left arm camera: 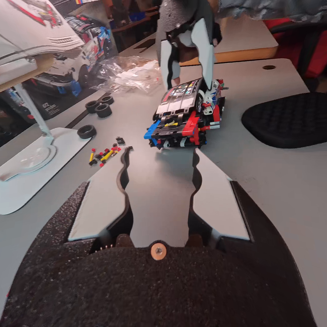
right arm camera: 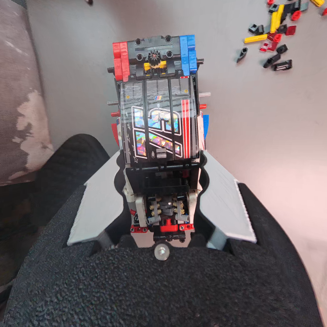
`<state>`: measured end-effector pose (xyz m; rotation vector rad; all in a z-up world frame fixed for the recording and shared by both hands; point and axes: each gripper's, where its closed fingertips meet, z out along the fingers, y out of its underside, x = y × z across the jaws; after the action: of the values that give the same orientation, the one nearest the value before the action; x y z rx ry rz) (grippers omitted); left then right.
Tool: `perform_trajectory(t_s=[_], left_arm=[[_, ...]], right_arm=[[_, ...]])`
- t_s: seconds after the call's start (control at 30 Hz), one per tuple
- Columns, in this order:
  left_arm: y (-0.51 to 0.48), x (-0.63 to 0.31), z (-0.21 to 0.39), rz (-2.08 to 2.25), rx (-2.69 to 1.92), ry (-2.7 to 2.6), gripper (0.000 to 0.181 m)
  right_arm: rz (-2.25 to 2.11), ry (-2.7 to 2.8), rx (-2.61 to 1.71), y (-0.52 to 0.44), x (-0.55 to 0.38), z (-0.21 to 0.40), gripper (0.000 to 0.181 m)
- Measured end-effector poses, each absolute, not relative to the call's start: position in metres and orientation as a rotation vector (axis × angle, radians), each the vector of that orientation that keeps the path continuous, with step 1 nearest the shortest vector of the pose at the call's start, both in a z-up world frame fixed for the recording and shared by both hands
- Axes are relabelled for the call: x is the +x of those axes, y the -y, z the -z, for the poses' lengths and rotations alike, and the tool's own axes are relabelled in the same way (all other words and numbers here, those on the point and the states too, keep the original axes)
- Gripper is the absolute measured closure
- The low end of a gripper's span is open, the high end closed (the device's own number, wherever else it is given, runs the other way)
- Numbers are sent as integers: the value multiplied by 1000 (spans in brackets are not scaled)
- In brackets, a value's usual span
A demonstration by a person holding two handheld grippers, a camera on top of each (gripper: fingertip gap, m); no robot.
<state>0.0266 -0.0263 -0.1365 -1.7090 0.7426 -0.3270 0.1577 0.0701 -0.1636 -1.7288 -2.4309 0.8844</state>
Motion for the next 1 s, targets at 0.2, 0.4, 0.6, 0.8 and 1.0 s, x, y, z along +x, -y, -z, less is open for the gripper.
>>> perform_trajectory(t_s=[0.2, 0.4, 0.6, 0.8, 1.0], left_arm=[[35, 47, 161, 151, -1701, -1000, 73], [37, 61, 175, 120, -1696, -1072, 82], [53, 53, 179, 339, -1775, -1099, 109], [65, 36, 177, 593, -1863, -1068, 116], [78, 32, 174, 806, -1948, -1034, 120]], right_arm=[[-1258, 2526, -1804, -33, 137, 152, 97], [-1516, 2565, -1800, -6, 111, 147, 97], [-1471, 2422, -1700, -13, 84, 137, 106], [-1261, 2235, -1408, -22, 84, 93, 116], [-842, 2398, -1079, 31, 120, 97, 132]])
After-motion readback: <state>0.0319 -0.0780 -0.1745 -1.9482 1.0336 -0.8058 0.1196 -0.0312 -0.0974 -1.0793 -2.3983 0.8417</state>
